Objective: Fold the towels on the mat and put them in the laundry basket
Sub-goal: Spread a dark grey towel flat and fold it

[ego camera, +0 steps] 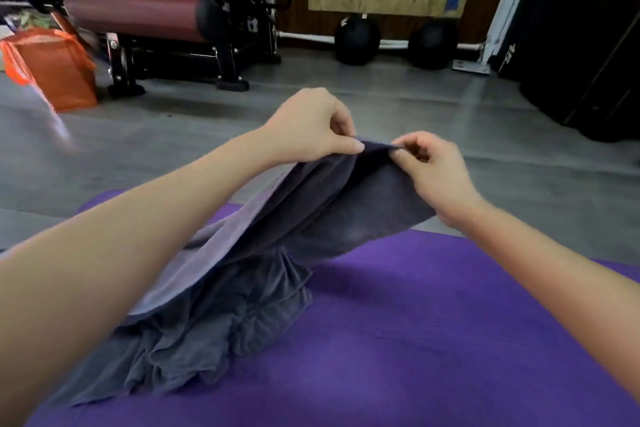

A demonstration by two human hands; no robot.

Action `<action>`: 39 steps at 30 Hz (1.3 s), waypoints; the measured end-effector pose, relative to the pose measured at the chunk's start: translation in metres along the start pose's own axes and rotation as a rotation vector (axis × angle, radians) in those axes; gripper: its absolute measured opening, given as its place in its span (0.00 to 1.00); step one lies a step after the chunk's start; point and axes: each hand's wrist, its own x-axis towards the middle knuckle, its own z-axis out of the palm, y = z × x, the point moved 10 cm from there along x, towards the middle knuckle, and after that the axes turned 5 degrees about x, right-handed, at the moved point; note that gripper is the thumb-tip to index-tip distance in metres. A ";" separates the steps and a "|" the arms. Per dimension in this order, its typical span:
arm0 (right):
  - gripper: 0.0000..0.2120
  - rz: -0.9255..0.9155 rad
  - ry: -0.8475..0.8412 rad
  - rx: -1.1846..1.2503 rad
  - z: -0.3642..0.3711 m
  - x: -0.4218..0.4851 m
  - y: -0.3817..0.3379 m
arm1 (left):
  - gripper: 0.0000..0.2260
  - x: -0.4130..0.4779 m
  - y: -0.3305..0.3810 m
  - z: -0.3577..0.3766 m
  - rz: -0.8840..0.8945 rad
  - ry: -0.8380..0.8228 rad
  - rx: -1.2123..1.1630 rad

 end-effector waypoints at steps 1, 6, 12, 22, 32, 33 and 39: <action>0.07 -0.031 0.007 -0.081 -0.031 0.007 0.003 | 0.08 0.016 0.022 0.010 0.015 0.003 0.044; 0.05 -0.059 0.116 -0.333 -0.182 0.013 0.033 | 0.08 0.079 0.131 0.071 0.035 0.002 -0.064; 0.03 -0.116 0.098 -0.442 -0.317 -0.045 0.042 | 0.05 0.093 0.257 0.135 0.147 -0.152 -0.288; 0.08 0.665 -1.195 -0.736 -0.269 -0.297 0.281 | 0.08 -0.052 0.266 0.398 0.168 -0.861 -0.060; 0.11 0.658 -0.437 -0.841 -0.242 -0.237 0.372 | 0.08 -0.063 0.116 0.396 -0.221 -0.667 0.238; 0.11 0.663 -0.390 -0.847 -0.242 -0.230 0.378 | 0.08 -0.062 0.108 0.393 -0.258 -0.637 0.254; 0.16 0.734 -0.180 -0.928 -0.254 -0.198 0.408 | 0.11 -0.053 0.092 0.410 -0.298 -0.598 0.410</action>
